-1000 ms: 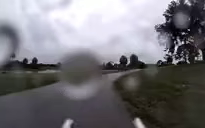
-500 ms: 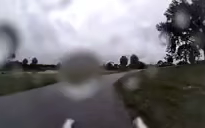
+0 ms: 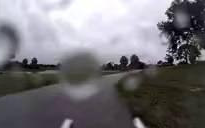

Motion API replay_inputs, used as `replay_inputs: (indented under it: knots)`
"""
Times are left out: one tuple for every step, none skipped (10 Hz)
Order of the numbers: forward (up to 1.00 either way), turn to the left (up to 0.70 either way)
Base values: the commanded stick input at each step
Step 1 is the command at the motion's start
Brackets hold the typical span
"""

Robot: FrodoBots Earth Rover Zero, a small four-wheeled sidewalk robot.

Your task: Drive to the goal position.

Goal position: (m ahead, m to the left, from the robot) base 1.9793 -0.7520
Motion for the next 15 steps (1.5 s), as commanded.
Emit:
replay_inputs:
  knots:
    - [0.70,0.00]
    - [0.70,0.00]
    - [0.70,0.00]
    - [0.70,0.00]
    - [0.70,0.00]
    - [0.70,0.00]
    - [0.70,0.00]
    - [0.70,0.00]
    - [0.70,0.00]
    - [0.70,0.00]
    - [0.70,0.00]
    - [0.70,0.00]
    - [0.70,0.00]
    - [0.70,0.00]
    - [0.70,0.00]
